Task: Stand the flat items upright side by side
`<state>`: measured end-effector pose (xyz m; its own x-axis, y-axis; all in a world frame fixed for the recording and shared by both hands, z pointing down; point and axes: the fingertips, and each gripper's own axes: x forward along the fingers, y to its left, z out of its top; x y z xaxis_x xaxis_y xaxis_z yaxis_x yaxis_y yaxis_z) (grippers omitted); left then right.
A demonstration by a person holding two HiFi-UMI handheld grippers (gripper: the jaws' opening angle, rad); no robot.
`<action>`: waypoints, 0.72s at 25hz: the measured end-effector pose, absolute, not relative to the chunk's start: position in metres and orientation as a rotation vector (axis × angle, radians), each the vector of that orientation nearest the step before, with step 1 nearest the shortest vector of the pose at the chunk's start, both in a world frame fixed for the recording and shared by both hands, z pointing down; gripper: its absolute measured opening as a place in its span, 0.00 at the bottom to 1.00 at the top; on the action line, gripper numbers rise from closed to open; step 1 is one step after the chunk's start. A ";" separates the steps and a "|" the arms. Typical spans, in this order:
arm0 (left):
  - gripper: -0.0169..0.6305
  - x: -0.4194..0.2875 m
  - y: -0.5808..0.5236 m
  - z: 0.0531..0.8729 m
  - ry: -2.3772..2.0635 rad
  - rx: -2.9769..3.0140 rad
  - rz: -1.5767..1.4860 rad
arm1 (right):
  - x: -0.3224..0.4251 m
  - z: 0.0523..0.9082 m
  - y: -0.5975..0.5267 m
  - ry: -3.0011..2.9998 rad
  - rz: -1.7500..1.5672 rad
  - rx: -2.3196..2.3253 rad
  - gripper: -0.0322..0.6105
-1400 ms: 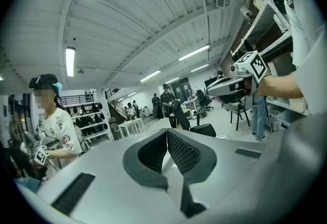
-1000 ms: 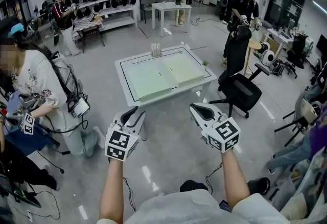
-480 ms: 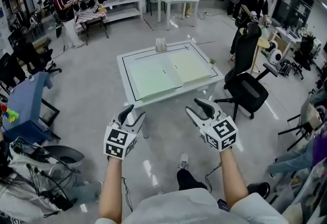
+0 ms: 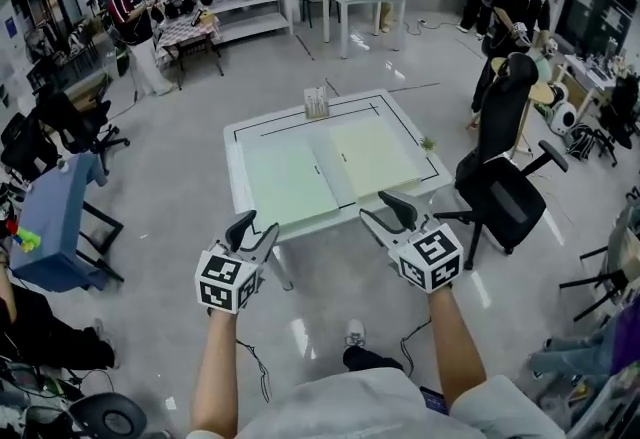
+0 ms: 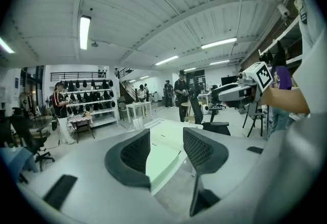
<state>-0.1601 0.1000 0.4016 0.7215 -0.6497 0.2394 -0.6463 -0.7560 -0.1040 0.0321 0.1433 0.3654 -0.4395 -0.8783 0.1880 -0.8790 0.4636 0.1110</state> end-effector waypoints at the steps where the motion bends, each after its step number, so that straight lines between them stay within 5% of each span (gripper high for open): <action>1: 0.36 -0.153 0.089 0.401 1.106 -2.905 -0.412 | 0.040 0.365 0.132 -2.509 0.021 1.515 0.41; 18: 0.37 -0.116 -0.041 0.454 1.434 -2.952 -0.549 | 0.058 0.429 -0.029 -2.647 0.387 1.137 0.48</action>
